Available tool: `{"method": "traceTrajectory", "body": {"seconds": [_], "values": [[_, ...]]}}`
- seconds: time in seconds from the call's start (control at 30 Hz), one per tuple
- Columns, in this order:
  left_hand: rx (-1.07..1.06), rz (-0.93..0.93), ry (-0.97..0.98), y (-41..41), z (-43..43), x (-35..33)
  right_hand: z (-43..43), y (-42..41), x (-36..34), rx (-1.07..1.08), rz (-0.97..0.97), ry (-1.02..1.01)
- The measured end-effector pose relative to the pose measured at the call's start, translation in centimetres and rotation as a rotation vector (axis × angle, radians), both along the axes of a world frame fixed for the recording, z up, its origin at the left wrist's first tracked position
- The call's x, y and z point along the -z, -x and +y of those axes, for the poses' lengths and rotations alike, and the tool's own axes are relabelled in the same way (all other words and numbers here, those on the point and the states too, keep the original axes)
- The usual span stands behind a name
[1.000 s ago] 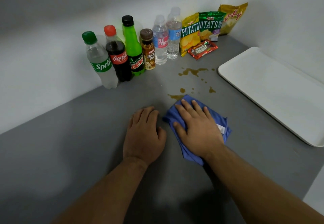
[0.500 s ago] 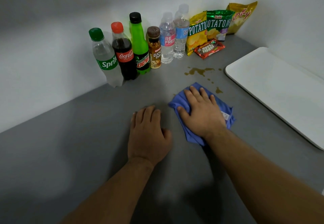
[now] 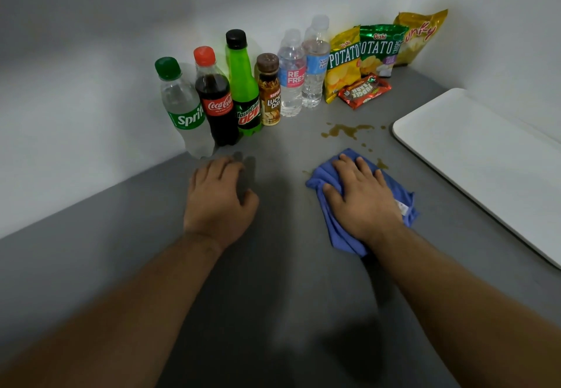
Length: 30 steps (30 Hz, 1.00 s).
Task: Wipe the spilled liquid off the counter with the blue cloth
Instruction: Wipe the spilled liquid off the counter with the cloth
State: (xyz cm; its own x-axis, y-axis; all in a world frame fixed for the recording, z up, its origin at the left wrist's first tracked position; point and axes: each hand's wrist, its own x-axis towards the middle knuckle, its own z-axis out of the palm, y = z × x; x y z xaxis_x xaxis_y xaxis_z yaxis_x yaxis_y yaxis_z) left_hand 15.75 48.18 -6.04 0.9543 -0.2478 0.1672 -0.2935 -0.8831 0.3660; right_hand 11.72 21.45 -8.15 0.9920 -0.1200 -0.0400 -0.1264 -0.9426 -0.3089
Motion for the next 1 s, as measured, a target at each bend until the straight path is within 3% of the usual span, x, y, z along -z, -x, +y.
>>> {"method": "traceTrajectory", "body": {"seconds": [0.13, 0.33, 0.53, 0.7, 0.87, 1.0], "values": [[-0.002, 0.04, -0.009, -1.3, 0.3, 0.3, 3.7, -2.3, -0.1, -0.064, 0.046, 0.092], [-0.009, 0.028, 0.024, -1.5, 0.4, 0.7, 4.0, 1.9, 0.3, -0.207, 0.004, 0.067], [0.004, 0.05, -0.039, -1.9, 0.3, 0.8, 2.6, -1.5, -0.5, -0.072, 0.051, 0.122], [0.007, 0.057, -0.053, -2.1, 0.3, 1.0, 7.2, -6.1, -0.4, -0.047, 0.047, 0.125], [0.022, 0.054, -0.064, -2.2, 0.4, 1.0, 8.5, -2.7, 0.0, -0.153, -0.031, 0.04], [0.033, 0.057, -0.062, -2.3, 0.4, 1.0, 5.1, 1.4, 0.3, -0.012, -0.129, -0.059]]}}
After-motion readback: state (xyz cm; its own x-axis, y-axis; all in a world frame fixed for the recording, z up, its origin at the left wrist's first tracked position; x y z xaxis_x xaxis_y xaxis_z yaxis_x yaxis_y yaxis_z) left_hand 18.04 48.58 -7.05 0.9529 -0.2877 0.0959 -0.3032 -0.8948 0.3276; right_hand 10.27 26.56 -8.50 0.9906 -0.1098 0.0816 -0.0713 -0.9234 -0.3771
